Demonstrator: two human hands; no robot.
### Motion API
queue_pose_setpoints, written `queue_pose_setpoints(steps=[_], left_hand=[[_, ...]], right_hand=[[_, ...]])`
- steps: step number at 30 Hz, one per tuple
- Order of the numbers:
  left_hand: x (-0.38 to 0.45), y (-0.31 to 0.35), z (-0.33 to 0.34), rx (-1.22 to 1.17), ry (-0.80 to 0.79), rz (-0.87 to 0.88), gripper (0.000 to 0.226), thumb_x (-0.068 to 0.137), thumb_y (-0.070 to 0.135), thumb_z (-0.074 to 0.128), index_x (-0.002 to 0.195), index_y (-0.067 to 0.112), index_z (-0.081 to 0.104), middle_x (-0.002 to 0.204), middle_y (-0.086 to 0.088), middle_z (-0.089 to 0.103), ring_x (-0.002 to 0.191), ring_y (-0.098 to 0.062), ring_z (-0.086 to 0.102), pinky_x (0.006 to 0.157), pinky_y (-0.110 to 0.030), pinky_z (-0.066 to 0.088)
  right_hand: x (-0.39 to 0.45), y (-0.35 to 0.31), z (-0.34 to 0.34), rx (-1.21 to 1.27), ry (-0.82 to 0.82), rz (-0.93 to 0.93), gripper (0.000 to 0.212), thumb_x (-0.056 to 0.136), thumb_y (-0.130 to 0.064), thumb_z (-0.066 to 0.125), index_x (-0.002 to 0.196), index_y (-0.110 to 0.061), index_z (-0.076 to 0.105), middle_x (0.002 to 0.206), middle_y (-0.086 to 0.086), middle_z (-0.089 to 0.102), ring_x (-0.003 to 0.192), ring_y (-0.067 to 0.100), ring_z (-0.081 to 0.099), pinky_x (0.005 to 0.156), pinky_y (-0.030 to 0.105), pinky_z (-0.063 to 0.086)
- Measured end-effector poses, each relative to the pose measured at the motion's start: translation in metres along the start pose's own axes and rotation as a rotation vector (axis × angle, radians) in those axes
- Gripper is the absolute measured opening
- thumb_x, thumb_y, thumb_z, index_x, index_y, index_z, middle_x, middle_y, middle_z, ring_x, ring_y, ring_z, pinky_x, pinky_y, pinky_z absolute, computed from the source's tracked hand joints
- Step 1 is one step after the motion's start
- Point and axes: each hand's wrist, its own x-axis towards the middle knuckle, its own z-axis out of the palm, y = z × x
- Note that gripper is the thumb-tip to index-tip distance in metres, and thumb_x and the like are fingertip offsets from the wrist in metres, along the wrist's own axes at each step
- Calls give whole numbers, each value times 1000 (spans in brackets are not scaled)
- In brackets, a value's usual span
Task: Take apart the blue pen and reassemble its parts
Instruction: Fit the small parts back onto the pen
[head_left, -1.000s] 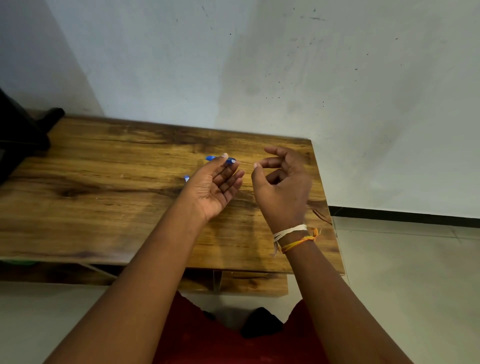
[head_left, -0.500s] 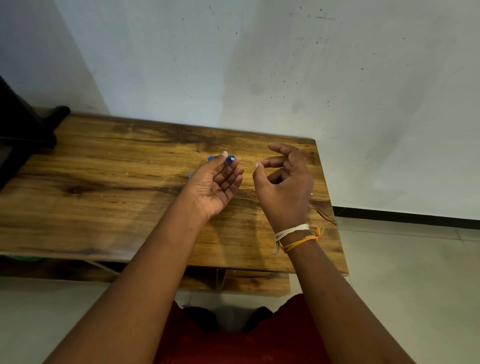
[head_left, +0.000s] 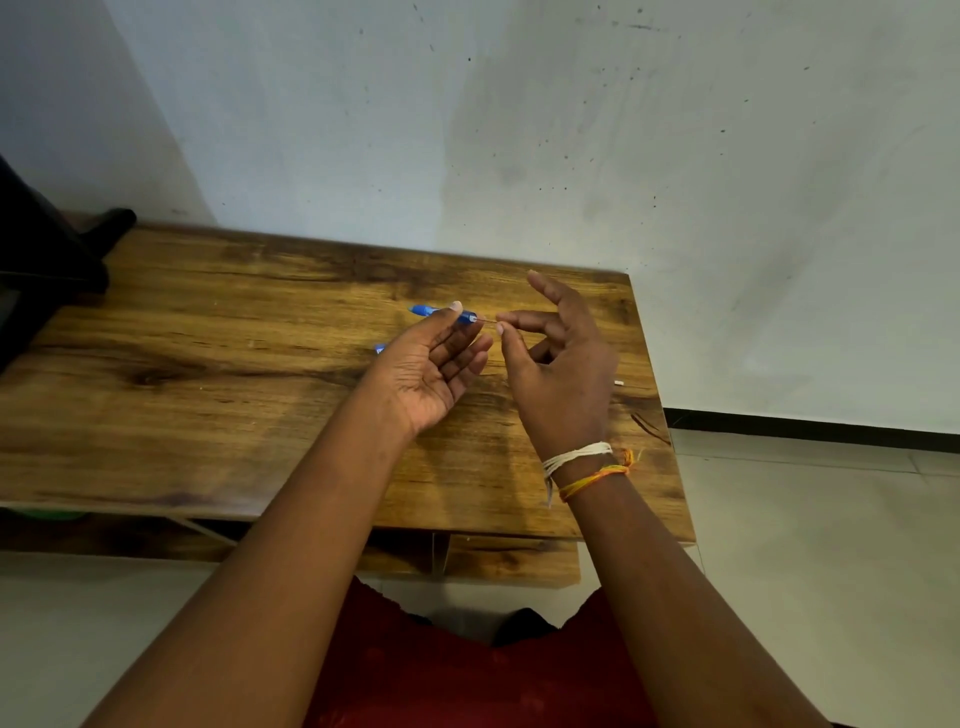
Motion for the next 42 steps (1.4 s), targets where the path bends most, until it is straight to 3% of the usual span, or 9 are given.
queue_pose_setpoints(steps=[3, 7, 12, 21, 24, 29, 35, 38, 42], left_hand=[[0, -2, 1, 8, -13, -13, 21, 83, 21, 70, 94, 3, 67, 69, -6, 74, 60, -14, 71, 55, -24, 58], [-1, -4, 4, 25, -23, -30, 18, 83, 22, 71, 88, 5, 66, 63, -4, 72, 56, -12, 70, 52, -23, 57], [-1, -4, 4, 27, -42, -27, 21, 83, 22, 70, 96, 5, 66, 69, -6, 74, 61, -14, 72, 55, -23, 59], [0, -4, 6, 54, -39, -37, 15, 84, 22, 69, 86, 7, 67, 69, -3, 75, 62, -14, 72, 59, -22, 58], [0, -3, 5, 51, -59, -52, 16, 83, 22, 70, 86, 7, 68, 70, -3, 75, 63, -14, 72, 59, -22, 59], [3, -8, 12, 61, -97, -57, 18, 85, 22, 68, 90, 5, 68, 70, -3, 74, 63, -14, 72, 60, -23, 59], [5, -19, 19, 68, -100, -66, 20, 86, 22, 67, 97, 5, 68, 70, -3, 74, 63, -13, 72, 59, -23, 59], [5, -23, 24, 60, -101, -63, 16, 88, 21, 65, 96, 8, 68, 69, -4, 74, 62, -14, 72, 60, -23, 59], [7, -27, 27, 60, -96, -64, 15, 87, 21, 65, 94, 8, 68, 69, -5, 73, 63, -14, 72, 60, -23, 59]], right_hand=[[-1, -1, 1, 14, -29, -6, 51, 84, -16, 71, 131, -23, 52, 94, -11, 75, 55, 7, 64, 57, 34, 58], [-1, -2, 1, -18, -42, -28, 52, 85, -16, 69, 133, -24, 50, 93, -14, 75, 54, 4, 62, 54, 18, 50], [-1, -1, 0, 2, -62, 7, 54, 88, -8, 63, 137, -22, 48, 102, -10, 75, 67, 13, 70, 56, 33, 58], [4, 5, -8, -76, -41, 67, 51, 89, -6, 59, 136, -22, 47, 103, -7, 74, 55, 17, 67, 59, 43, 59], [10, 14, -16, -179, 7, 136, 42, 89, -6, 59, 129, -17, 53, 101, -4, 74, 59, 20, 68, 69, 42, 58], [19, 35, -41, -326, 43, 318, 31, 88, -9, 60, 118, -15, 63, 102, 2, 73, 87, 24, 69, 81, 22, 45], [21, 62, -64, -519, -97, 573, 36, 86, -16, 67, 120, -7, 62, 122, 17, 59, 105, 33, 61, 86, 32, 47], [19, 68, -66, -539, -175, 586, 31, 85, -22, 70, 112, -7, 67, 115, 15, 66, 107, 31, 62, 89, 34, 48], [19, 70, -65, -522, -143, 586, 20, 86, -20, 69, 103, -10, 71, 106, 11, 70, 99, 29, 65, 83, 30, 48]])
